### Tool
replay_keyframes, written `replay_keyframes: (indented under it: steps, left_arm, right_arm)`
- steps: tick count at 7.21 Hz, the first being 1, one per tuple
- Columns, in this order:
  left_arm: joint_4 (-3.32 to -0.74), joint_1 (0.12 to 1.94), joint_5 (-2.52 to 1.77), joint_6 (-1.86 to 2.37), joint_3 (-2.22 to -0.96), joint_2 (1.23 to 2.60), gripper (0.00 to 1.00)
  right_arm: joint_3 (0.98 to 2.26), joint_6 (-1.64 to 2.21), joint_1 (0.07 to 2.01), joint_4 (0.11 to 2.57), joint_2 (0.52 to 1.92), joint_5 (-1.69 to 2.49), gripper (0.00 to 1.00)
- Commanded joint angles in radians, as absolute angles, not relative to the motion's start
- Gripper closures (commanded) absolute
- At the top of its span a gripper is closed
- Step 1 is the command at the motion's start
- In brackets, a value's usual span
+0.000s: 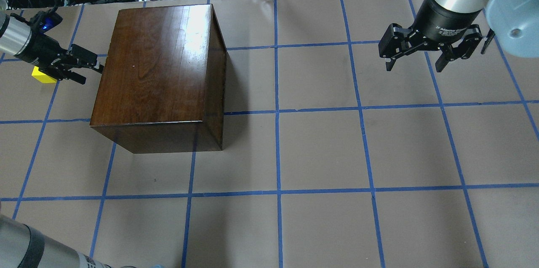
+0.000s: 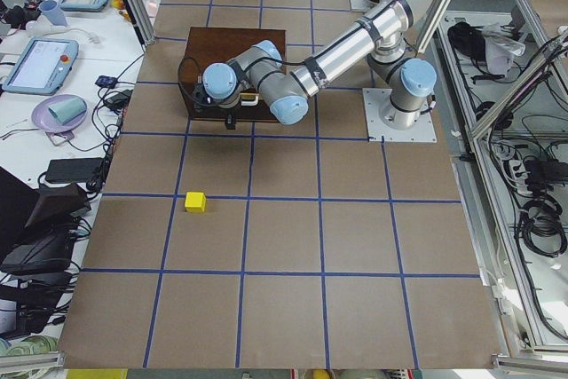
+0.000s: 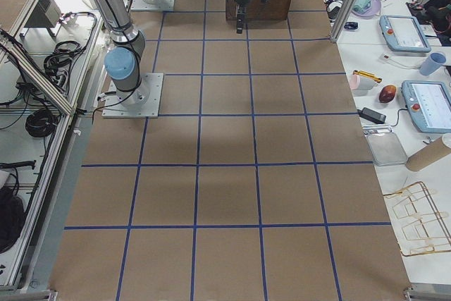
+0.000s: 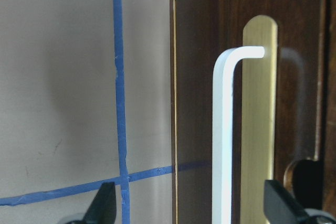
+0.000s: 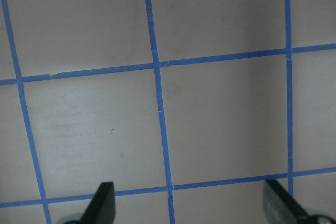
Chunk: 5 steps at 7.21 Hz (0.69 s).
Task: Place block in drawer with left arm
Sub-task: 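Hook the left gripper onto the white drawer handle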
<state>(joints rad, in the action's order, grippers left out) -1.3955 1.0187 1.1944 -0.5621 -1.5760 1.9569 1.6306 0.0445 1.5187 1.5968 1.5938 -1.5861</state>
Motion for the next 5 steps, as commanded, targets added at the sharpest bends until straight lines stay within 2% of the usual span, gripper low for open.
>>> replay_keyframes:
  steps: [1, 5]
  left_arm:
    - [-1.391, 1.029, 1.198, -0.487, -1.580, 1.965, 0.02]
    - [-1.388, 1.029, 1.212, -0.488, -1.577, 1.993, 0.02]
  right_arm:
    - [1.631, 0.044, 1.519, 1.597, 1.594, -1.586, 0.00]
    - [1.631, 0.044, 1.519, 1.597, 1.594, -1.586, 0.00]
